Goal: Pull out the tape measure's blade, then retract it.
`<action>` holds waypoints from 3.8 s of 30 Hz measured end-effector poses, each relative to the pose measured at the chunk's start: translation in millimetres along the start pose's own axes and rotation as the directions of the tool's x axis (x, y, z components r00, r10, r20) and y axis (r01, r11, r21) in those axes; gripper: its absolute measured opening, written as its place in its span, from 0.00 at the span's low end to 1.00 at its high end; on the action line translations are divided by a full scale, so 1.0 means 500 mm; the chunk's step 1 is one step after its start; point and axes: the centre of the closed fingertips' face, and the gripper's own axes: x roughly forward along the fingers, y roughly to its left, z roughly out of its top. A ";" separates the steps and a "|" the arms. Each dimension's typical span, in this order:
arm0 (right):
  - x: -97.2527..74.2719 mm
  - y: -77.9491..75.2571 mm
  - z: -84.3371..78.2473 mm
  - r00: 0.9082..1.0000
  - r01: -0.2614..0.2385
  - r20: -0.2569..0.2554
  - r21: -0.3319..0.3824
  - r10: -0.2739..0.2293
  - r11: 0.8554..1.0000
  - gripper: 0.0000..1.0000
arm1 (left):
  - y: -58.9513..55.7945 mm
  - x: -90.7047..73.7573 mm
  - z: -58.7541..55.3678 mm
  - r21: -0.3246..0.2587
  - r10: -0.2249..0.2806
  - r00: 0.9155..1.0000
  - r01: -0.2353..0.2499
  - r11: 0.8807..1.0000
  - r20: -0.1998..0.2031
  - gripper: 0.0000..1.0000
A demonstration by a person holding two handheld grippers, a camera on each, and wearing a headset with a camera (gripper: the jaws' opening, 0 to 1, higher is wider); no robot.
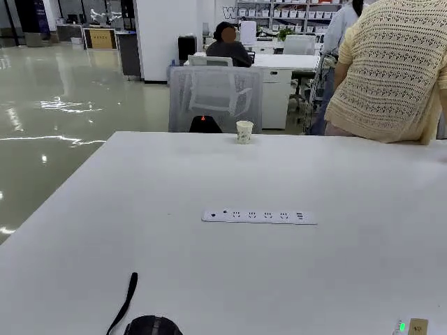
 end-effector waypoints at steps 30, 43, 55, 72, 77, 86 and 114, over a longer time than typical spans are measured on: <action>0.036 -0.073 -0.028 0.991 -0.069 -0.121 -0.160 0.050 0.985 0.34 | 0.034 0.068 0.007 -0.046 0.048 0.998 -0.049 0.998 -0.032 0.82; 0.052 -0.092 -0.039 0.977 -0.138 -0.192 -0.231 0.094 0.963 0.20 | 0.052 0.084 0.008 -0.056 0.061 0.997 -0.064 0.996 -0.042 0.75; 0.062 -0.096 -0.045 0.960 -0.208 -0.236 -0.240 0.151 0.948 0.14 | 0.052 0.092 0.004 -0.062 0.058 0.997 -0.061 0.996 -0.052 0.70; 0.065 -0.094 -0.053 0.951 -0.250 -0.250 -0.271 0.183 0.929 0.11 | 0.063 0.103 -0.007 -0.070 0.079 0.994 -0.085 0.994 -0.080 0.67; 0.065 -0.095 -0.053 0.951 -0.251 -0.250 -0.276 0.183 0.928 0.11 | 0.066 0.109 -0.012 -0.071 0.091 0.992 -0.097 0.993 -0.088 0.66; 0.066 -0.096 -0.054 0.951 -0.251 -0.250 -0.273 0.183 0.929 0.10 | 0.071 0.113 -0.018 -0.072 0.100 0.990 -0.108 0.992 -0.104 0.64; 0.065 -0.095 -0.053 0.949 -0.249 -0.261 -0.264 0.180 0.932 0.09 | 0.073 0.113 -0.019 -0.035 0.111 0.986 -0.116 0.993 -0.122 0.61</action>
